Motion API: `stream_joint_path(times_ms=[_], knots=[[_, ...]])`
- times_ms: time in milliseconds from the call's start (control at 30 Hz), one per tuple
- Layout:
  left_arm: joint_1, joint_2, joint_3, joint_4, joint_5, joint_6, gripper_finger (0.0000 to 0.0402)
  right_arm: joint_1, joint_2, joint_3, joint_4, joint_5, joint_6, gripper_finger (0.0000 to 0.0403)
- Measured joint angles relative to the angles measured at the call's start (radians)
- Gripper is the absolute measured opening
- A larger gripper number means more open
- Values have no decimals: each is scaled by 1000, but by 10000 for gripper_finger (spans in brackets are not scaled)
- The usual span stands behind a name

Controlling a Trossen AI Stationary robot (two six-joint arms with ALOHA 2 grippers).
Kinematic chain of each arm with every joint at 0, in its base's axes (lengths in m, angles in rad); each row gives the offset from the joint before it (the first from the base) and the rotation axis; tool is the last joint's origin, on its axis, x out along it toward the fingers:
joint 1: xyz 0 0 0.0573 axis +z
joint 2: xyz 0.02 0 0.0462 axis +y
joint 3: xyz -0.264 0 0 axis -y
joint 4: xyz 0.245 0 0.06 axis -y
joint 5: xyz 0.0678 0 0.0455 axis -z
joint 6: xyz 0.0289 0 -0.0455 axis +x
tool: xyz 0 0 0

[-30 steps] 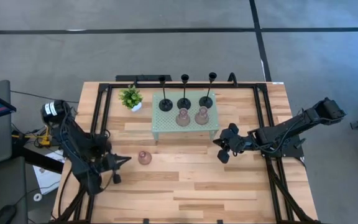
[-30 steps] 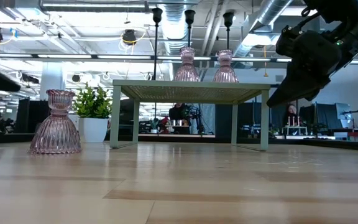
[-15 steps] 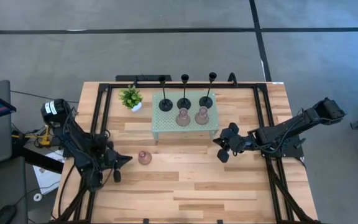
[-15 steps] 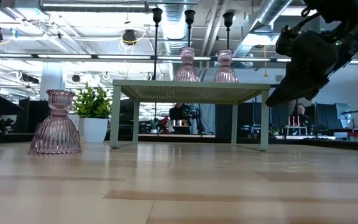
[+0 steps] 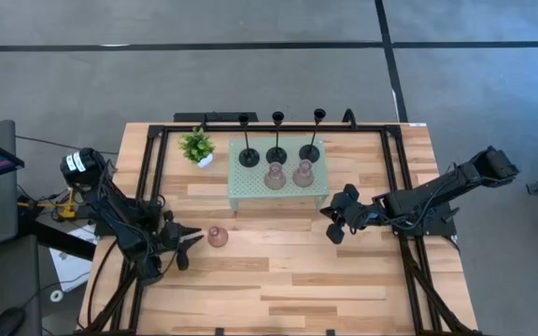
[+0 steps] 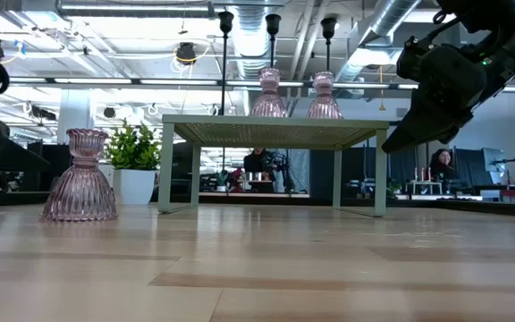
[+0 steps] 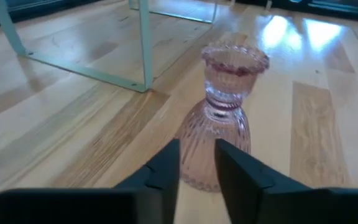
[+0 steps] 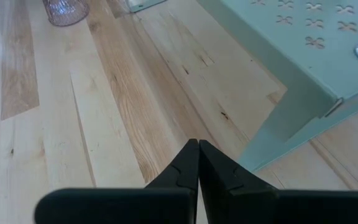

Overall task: Pick & Place candle stick holders
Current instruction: Put the pink glass candle holder on the shelf aligned with the left black candle holder

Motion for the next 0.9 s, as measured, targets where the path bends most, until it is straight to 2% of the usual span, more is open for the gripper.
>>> stream_joint_path(times_ms=[300, 500, 600, 767, 900], knots=[[80, 0, 0, 72, 3, 2, 218, 0, 0, 0, 0, 0, 0, 0], [109, 0, 0, 131, 4, 15, 275, 0, 0, 0, -1, 0, 0, 0], [117, 0, 0, 186, 33, 102, 291, 0, 0, 0, -1, 0, 0, 0], [119, 0, 0, 308, 146, 352, 296, 0, 0, 0, -1, 0, 0, 0], [124, 0, 0, 319, 131, 398, 296, 0, 0, 0, -1, 0, 0, 0]])
